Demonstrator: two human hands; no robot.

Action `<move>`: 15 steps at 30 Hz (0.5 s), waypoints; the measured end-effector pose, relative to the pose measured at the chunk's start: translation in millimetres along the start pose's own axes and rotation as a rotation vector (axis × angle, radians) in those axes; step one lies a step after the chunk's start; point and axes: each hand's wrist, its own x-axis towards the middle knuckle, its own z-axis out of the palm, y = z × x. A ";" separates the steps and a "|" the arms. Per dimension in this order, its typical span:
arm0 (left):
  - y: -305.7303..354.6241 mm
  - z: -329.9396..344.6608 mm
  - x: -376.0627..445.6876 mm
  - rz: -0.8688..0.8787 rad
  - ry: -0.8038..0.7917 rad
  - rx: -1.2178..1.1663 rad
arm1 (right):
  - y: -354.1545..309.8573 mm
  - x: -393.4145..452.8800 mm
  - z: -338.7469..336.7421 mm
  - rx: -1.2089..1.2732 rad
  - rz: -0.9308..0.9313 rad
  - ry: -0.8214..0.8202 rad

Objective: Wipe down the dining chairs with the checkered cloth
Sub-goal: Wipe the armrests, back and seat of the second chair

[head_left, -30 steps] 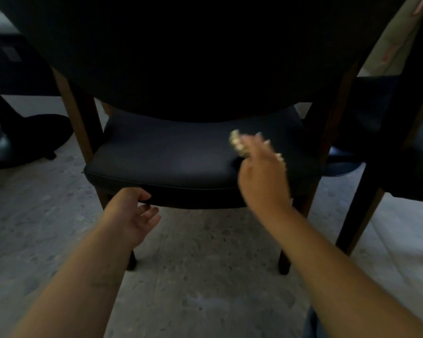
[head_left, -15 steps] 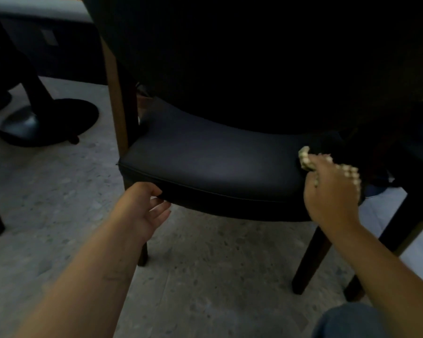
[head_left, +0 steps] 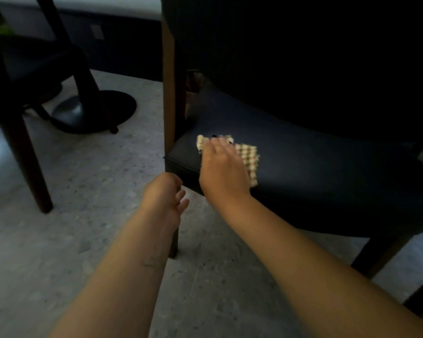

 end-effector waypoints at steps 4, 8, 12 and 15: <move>0.9 -4.8 4.1 0.016 0.031 0.011 | -27.2 42.3 16.4 -0.041 -0.184 -0.100; -2.0 -3.8 5.2 0.012 0.036 0.022 | -20.6 51.6 13.4 -0.074 -0.332 -0.162; -4.8 1.3 3.3 0.008 -0.009 0.019 | 22.1 15.6 -13.1 -0.024 -0.464 -0.185; -2.5 3.3 0.2 0.014 -0.062 0.032 | 62.0 -13.7 -30.0 -0.004 -0.353 -0.164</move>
